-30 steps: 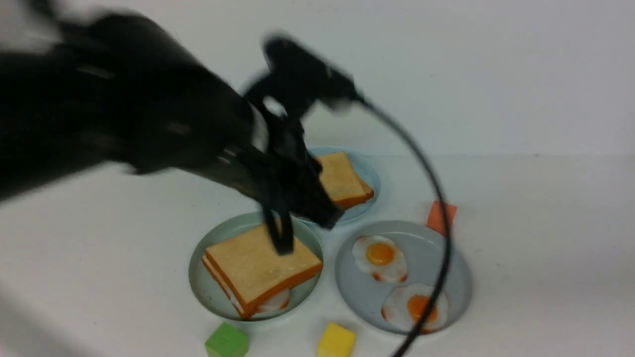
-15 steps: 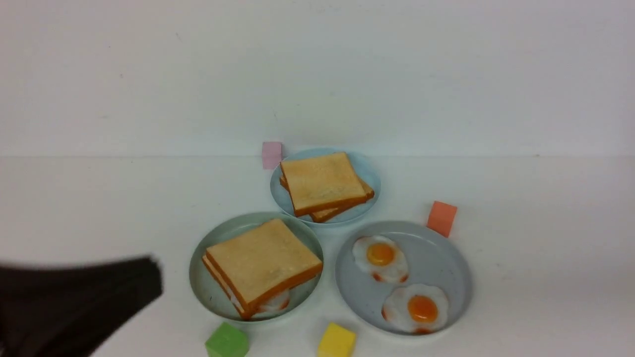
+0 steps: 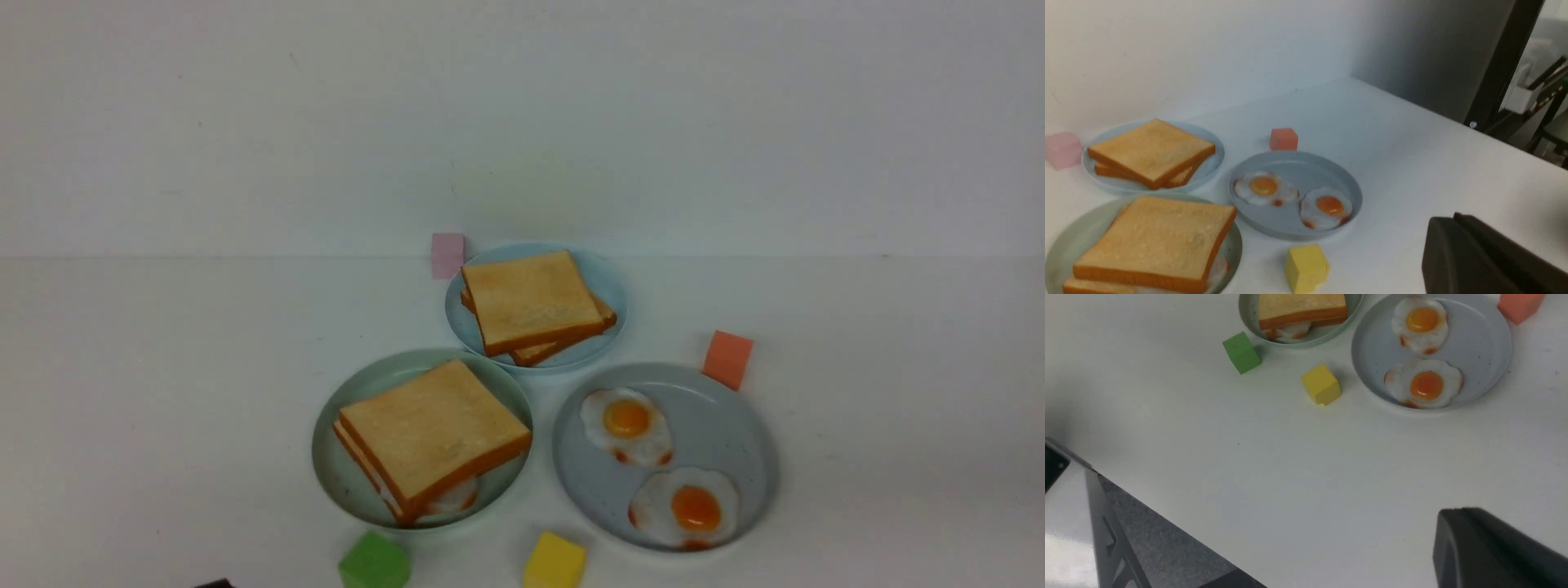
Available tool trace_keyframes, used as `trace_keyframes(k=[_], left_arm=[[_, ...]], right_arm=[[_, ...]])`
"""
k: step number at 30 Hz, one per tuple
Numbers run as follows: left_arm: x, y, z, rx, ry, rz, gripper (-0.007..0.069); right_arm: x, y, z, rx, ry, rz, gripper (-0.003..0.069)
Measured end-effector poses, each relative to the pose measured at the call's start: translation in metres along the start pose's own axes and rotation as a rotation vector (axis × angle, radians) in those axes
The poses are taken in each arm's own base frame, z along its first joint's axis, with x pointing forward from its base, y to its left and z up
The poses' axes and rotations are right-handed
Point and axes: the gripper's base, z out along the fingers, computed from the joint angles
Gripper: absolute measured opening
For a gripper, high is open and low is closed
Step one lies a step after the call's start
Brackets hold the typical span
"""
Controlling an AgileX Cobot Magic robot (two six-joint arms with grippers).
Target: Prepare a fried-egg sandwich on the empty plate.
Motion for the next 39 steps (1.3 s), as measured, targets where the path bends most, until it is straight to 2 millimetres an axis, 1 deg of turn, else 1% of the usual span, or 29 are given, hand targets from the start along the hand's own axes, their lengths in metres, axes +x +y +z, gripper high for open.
trace_keyframes(k=[4,7,12,15,17,19,20,22,23,24,25,26,27,28,29,30,31,32,34,39], left_arm=[[0.002,0.0,0.0,-0.002,0.019,0.0,-0.0013],[0.003,0.0,0.0,-0.004,0.031,0.0,-0.0013],[0.003,0.0,0.0,-0.004,0.035,0.001,-0.0013],[0.003,0.0,0.0,-0.005,0.035,0.004,-0.0013],[0.003,0.0,0.0,-0.005,0.035,0.004,-0.0013],[0.003,0.0,0.0,-0.005,0.035,0.004,-0.0013],[0.003,0.0,0.0,-0.005,0.035,0.004,-0.0013],[0.003,0.0,0.0,-0.005,0.035,0.004,-0.0013],[0.003,0.0,0.0,-0.005,0.035,0.004,-0.0013],[0.003,0.0,0.0,-0.005,0.034,0.005,-0.0013],[0.003,0.0,0.0,-0.005,0.034,0.005,-0.0013],[0.003,0.0,0.0,-0.005,0.034,0.005,-0.0013],[0.003,0.0,0.0,-0.005,0.034,0.005,-0.0013],[0.003,0.0,0.0,-0.005,0.034,0.005,-0.0013],[0.003,0.0,0.0,-0.005,0.035,0.005,-0.0013],[0.003,0.0,0.0,-0.005,0.035,0.005,-0.0013],[0.003,0.0,0.0,-0.005,0.035,0.005,-0.0012],[0.003,0.0,0.0,-0.005,0.036,0.005,-0.0011],[0.003,0.001,0.0,-0.006,0.038,0.005,-0.0009],[0.003,0.001,0.0,-0.006,0.038,0.006,-0.0003]], right_arm=[[0.0,-0.002,-0.001,0.027,-0.012,0.028,0.0008],[0.003,-0.007,-0.008,0.1,-0.061,0.101,0.0008],[0.007,-0.019,-0.024,0.299,-0.232,0.17,0.0013],[0.015,-0.026,-0.027,0.43,-0.398,0.195,0.0014],[0.025,-0.03,-0.02,0.493,-0.473,0.188,0.0014],[0.04,-0.039,-0.001,0.561,-0.509,0.167,0.0014],[0.042,-0.04,0.002,0.566,-0.507,0.165,0.0014],[0.073,-0.055,0.038,0.617,-0.498,0.156,0.0014],[0.072,-0.055,0.037,0.616,-0.51,0.151,0.0014],[0.094,-0.063,0.058,0.629,-0.496,0.165,0.0012],[0.105,-0.066,0.067,0.634,-0.492,0.171,0.0008],[0.107,-0.066,0.069,0.636,-0.488,0.171,0.0007],[0.12,-0.069,0.079,0.638,-0.485,0.175,0.0002],[0.123,-0.07,0.082,0.639,-0.482,0.176,0.0002],[0.133,-0.073,0.091,0.637,-0.467,0.186,0.0001],[0.136,-0.074,0.094,0.635,-0.458,0.19,0.0001],[0.146,-0.078,0.104,0.629,-0.433,0.208,0.0001],[0.15,-0.079,0.108,0.625,-0.424,0.22,0.0001],[0.149,-0.08,0.109,0.618,-0.466,0.229,0.0001],[0.148,-0.08,0.109,0.616,-0.478,0.231,0.0001]])
